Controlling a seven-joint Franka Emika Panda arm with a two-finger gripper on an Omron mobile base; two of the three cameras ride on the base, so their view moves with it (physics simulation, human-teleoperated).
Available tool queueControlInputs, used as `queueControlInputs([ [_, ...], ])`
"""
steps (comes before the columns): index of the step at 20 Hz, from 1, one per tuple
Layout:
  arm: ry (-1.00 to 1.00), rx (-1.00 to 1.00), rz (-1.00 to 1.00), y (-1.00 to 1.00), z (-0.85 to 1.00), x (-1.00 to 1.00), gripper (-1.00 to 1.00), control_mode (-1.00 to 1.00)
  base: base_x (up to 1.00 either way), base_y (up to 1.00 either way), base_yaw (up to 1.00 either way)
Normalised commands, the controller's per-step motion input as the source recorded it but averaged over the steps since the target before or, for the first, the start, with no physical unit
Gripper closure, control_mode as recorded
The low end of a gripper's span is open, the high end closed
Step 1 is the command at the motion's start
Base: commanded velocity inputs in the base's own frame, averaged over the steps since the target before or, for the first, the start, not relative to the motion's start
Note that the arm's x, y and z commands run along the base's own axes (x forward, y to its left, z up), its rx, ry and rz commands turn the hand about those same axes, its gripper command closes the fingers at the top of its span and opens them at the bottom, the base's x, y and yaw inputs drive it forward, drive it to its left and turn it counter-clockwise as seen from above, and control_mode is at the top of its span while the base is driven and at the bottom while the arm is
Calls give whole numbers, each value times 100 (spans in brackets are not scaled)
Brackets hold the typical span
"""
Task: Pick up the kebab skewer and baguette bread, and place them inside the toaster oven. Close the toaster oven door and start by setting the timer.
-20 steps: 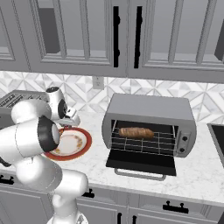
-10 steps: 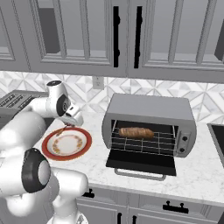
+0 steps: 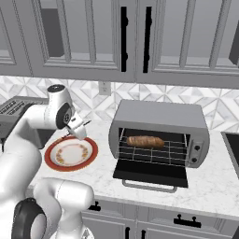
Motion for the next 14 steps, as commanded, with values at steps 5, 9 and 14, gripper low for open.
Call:
queueControlInputs([
  [5,-9,14,-23,-43,59,-45,100,-100,0,0,0],
  [9,-6,16,-25,-69,53,-57,100,-100,0,0,0],
  [14,-9,14,-26,-90,27,-55,100,-100,0,0,0],
])
